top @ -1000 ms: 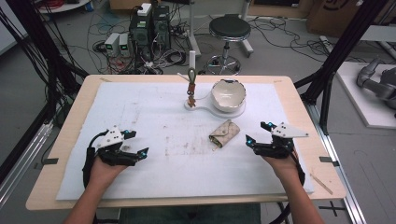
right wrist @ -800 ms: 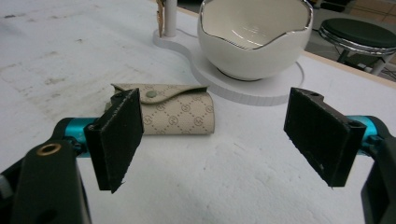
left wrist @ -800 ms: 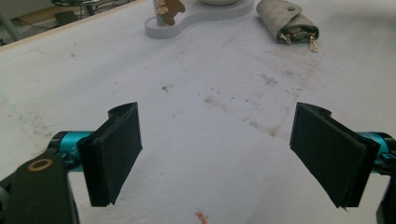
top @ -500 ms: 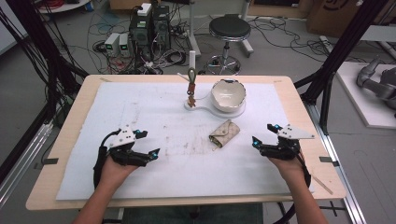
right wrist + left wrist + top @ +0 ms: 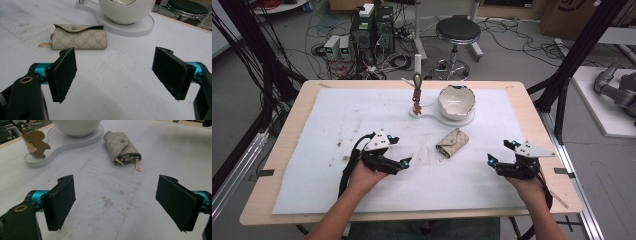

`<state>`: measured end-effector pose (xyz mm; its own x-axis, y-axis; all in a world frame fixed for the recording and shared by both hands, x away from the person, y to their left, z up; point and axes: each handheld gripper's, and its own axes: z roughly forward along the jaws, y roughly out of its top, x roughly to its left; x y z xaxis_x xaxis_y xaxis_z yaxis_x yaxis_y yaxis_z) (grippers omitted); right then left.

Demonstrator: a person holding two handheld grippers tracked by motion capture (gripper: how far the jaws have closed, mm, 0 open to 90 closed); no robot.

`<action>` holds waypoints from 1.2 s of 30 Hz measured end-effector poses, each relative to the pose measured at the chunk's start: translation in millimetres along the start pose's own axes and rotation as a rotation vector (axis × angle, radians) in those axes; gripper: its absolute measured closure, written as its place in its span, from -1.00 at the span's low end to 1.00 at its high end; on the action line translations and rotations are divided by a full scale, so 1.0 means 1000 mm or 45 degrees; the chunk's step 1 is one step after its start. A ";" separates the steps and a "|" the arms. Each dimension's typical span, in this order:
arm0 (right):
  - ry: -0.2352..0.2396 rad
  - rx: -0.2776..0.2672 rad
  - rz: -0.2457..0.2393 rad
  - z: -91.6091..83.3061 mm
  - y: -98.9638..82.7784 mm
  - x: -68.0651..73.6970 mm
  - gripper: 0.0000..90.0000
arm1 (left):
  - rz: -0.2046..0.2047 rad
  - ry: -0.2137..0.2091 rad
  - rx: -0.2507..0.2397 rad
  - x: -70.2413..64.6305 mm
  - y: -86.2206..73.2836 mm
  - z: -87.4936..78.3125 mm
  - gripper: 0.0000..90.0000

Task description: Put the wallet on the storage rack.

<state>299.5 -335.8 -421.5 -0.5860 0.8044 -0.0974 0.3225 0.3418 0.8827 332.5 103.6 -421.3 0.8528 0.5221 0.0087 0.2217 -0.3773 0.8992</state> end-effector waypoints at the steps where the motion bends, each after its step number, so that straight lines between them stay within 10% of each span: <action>1: -0.004 -0.001 0.001 -0.002 -0.001 0.000 -0.55 | -0.003 -0.001 0.002 -0.001 0.002 0.004 -0.64; 16: -0.026 0.010 0.025 -0.013 -0.010 -0.006 -0.55 | -0.015 -0.020 0.101 -0.017 0.028 0.087 -0.64; 36: -0.004 0.021 0.007 -0.003 -0.006 -0.005 -0.55 | -0.060 -0.031 0.203 -0.022 0.042 0.136 -0.65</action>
<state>298.6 -343.3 -424.9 -0.5816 0.8080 -0.0939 0.3380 0.3450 0.8756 387.1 -27.4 -443.0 0.8504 0.5243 -0.0439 0.3324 -0.4706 0.8174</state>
